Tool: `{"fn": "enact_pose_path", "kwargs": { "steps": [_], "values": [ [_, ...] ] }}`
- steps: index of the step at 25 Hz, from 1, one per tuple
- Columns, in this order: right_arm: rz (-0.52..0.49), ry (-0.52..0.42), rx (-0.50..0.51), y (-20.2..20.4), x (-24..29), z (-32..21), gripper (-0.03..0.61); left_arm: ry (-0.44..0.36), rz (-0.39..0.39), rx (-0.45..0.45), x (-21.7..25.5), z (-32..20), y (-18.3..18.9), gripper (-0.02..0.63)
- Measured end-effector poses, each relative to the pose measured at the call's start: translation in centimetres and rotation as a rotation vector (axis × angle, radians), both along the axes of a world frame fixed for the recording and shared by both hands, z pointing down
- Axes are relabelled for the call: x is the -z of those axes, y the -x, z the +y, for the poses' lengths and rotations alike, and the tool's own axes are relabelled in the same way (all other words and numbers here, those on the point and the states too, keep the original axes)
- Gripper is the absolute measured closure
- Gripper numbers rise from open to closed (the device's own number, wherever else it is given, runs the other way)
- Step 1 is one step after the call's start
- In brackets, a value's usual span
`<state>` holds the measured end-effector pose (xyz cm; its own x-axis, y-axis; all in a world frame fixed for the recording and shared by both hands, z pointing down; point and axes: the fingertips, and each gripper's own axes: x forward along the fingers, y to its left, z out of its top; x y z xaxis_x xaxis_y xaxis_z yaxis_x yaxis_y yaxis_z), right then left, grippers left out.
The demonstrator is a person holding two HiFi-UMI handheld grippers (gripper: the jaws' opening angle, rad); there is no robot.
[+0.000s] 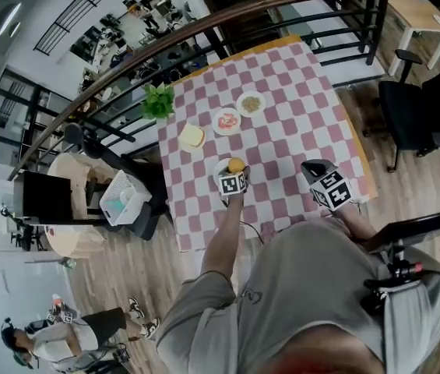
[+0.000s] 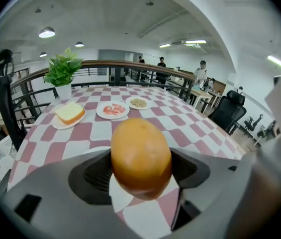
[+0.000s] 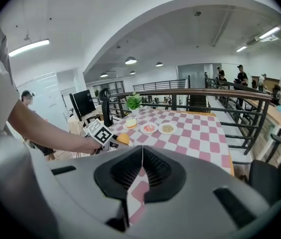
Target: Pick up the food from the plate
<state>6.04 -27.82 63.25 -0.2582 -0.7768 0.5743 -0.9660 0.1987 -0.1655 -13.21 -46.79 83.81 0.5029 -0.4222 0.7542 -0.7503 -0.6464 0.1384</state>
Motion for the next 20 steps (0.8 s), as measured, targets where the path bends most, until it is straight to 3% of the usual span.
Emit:
{"fn": "enact_pose_path", "kwargs": {
  "steps": [10,16,20],
  "values": [
    [0.049,-0.098,0.194,3.1,2.6,-4.5,0.564,-0.33,0.311,-0.018,16.1,0.6,-1.1,0.255],
    [0.054,-0.196,0.238,3.8,6.1,-7.3,0.565,-0.513,0.455,-0.024,26.8,2.4,-1.6,0.255],
    [0.038,-0.272,0.256,4.2,9.1,-8.9,0.565,-0.637,0.515,-0.074,33.3,4.3,-1.9,0.255]
  ]
}}
